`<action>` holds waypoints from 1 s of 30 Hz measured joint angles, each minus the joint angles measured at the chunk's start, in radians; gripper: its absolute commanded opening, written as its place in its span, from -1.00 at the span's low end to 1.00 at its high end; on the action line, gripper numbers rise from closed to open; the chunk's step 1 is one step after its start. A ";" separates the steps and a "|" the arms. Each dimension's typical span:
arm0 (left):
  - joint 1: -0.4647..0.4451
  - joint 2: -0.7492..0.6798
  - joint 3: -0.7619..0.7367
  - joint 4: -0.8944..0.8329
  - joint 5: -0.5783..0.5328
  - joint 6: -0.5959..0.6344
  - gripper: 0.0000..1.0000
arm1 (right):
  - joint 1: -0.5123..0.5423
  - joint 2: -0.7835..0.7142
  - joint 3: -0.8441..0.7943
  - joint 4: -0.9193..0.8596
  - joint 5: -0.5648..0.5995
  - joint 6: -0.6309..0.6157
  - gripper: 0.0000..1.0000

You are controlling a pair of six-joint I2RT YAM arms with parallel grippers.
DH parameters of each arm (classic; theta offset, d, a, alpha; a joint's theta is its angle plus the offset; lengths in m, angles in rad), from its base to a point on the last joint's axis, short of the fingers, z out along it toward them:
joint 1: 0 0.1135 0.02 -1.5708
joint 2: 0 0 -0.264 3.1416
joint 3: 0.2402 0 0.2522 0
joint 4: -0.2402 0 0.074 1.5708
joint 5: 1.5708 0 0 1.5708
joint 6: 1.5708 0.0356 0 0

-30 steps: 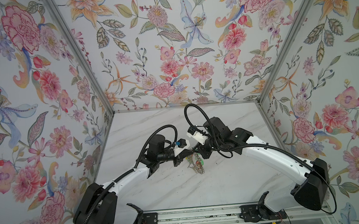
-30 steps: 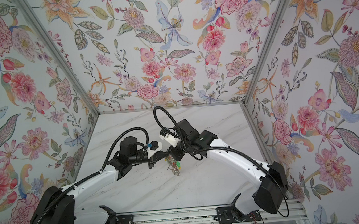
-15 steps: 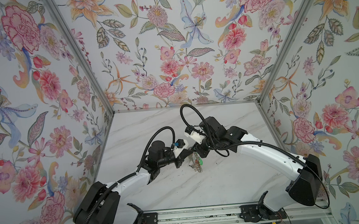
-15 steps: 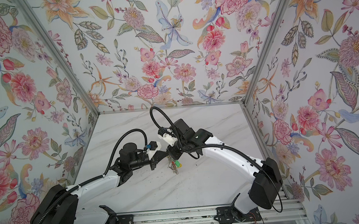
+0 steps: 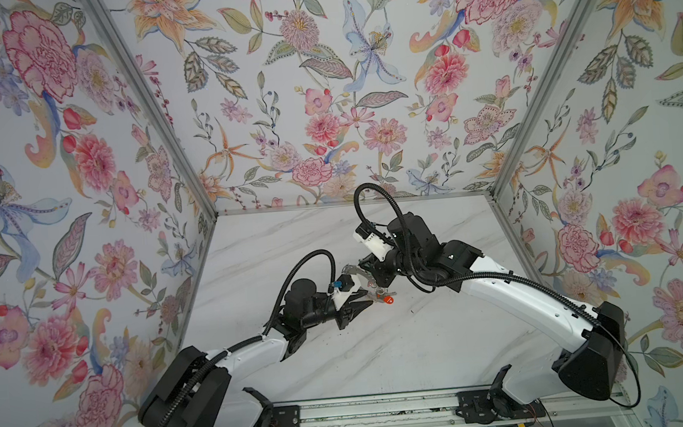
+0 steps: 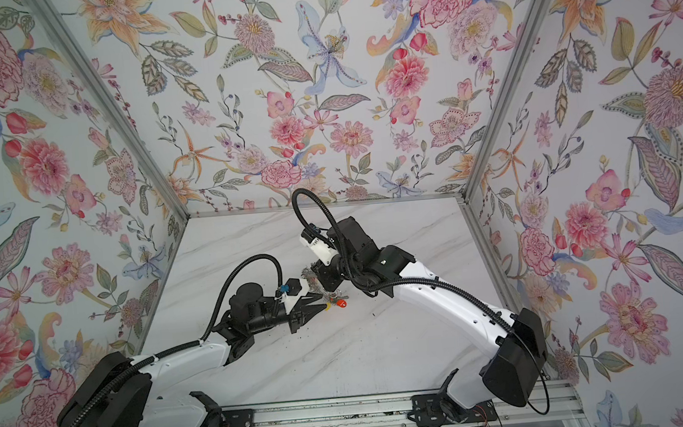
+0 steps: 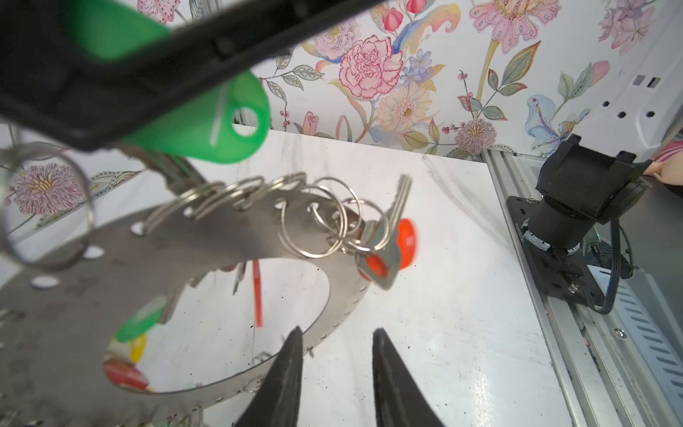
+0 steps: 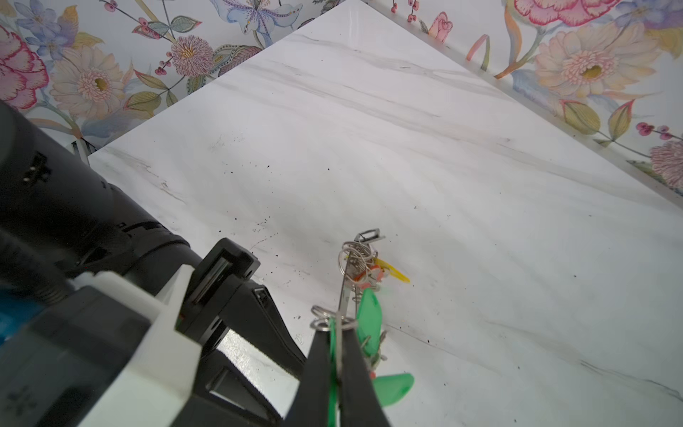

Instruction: Remove the keys from the keyring

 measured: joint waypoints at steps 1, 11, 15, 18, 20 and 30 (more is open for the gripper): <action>-0.001 -0.011 -0.006 0.001 -0.005 -0.003 -0.08 | 0.000 0.000 0.000 -0.001 0.008 0.001 -1.00; -0.003 -0.164 -0.095 0.051 -0.100 -0.053 0.01 | 0.023 0.000 0.003 -0.004 0.151 0.008 -1.00; -0.054 -0.182 -0.111 0.094 -0.142 -0.100 0.02 | 0.049 0.000 0.019 -0.016 0.232 0.011 -1.00; -0.134 -0.169 -0.109 0.119 -0.182 -0.126 0.06 | 0.072 0.001 0.048 -0.032 0.309 0.014 -1.00; -0.185 -0.148 -0.105 0.129 -0.209 -0.137 0.08 | 0.090 0.003 0.074 -0.039 0.362 0.018 -1.00; -0.360 -0.050 -0.035 0.209 -0.350 -0.217 0.15 | 0.128 0.050 0.172 -0.103 0.565 0.056 -1.00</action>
